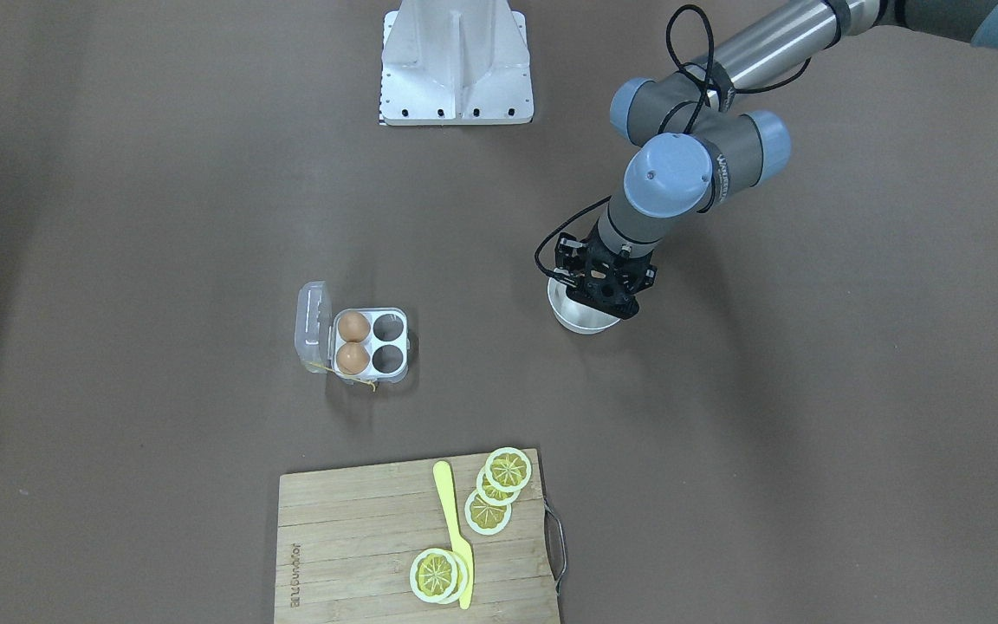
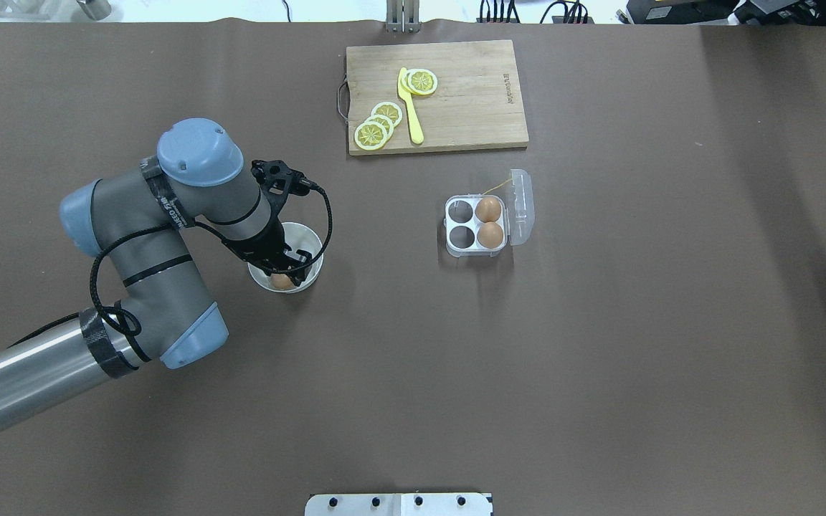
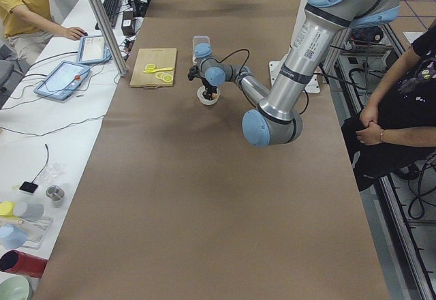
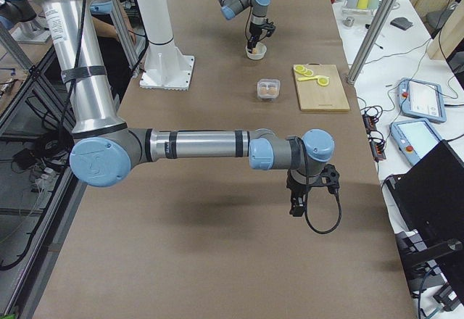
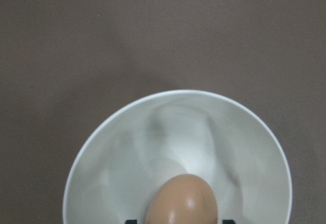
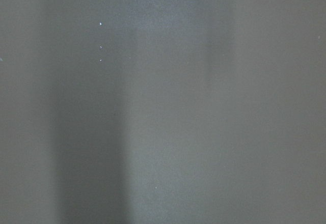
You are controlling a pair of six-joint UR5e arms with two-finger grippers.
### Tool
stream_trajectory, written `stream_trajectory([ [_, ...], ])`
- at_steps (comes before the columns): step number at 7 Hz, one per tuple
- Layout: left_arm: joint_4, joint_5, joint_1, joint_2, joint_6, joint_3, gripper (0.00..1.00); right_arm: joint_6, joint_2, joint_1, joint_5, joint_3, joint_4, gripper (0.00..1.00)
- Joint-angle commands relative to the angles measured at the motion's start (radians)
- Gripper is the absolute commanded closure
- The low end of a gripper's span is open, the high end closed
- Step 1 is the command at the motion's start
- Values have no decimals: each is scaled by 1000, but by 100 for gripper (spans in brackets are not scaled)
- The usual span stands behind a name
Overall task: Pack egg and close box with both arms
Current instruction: 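Lift the brown egg out of the bowl with the left gripper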
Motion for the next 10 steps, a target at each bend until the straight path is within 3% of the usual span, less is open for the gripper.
stream_trajectory([
  [1,0,0,0,-2,3,0,51,0,0,-3,0,0,0,0],
  [3,-9,0,-3,-3,3,-1,58,0,0,-5,0,-3,2,0],
  [7,-165,0,-75,-5,-16,-11,58,-2,2,-5,1,-2,2,0],
  [9,-338,76,-78,-26,-162,20,58,-5,2,-5,1,0,2,0],
  [10,-453,101,-75,-75,-260,87,58,-5,2,-5,3,0,2,0],
])
